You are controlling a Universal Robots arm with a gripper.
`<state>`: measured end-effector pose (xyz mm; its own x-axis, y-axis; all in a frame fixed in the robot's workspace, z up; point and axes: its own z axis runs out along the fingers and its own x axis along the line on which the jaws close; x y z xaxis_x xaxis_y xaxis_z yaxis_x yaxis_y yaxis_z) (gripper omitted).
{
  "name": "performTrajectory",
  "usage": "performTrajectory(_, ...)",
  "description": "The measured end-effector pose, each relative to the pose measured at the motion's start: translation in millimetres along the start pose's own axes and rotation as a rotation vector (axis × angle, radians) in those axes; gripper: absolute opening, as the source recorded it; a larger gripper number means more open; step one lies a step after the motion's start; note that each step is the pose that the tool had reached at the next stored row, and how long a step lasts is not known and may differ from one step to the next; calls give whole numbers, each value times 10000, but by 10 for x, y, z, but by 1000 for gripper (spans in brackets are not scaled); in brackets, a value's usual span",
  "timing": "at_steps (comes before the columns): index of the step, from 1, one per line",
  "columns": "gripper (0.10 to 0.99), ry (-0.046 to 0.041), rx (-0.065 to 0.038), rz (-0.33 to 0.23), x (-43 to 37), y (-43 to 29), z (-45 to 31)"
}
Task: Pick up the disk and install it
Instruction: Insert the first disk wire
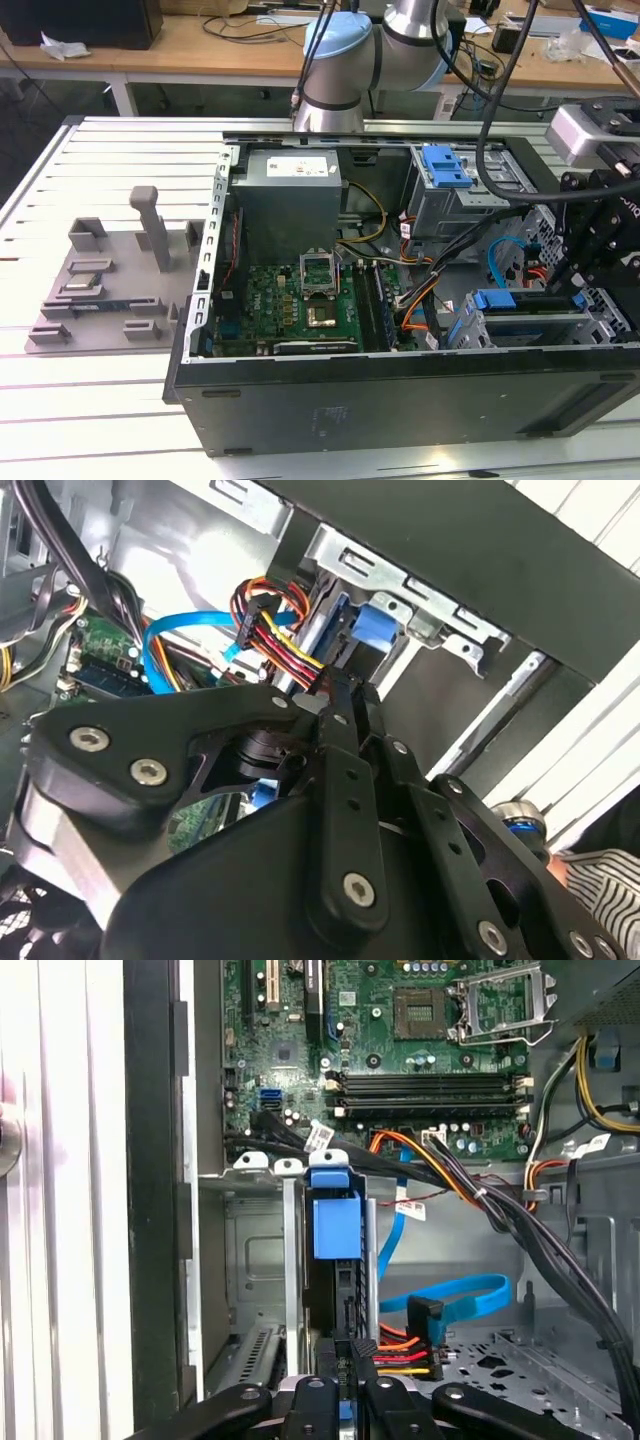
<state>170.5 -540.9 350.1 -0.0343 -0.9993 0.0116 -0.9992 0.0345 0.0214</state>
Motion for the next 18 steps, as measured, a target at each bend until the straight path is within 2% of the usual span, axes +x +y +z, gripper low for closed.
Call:
performTrajectory(3,169,-1,0,1,-32,-23,47)
performTrajectory(8,169,-2,0,0,-76,-24,77)
performTrajectory(14,169,5,1,0,-78,-26,136)
performTrajectory(18,169,1,0,0,-78,-26,144)
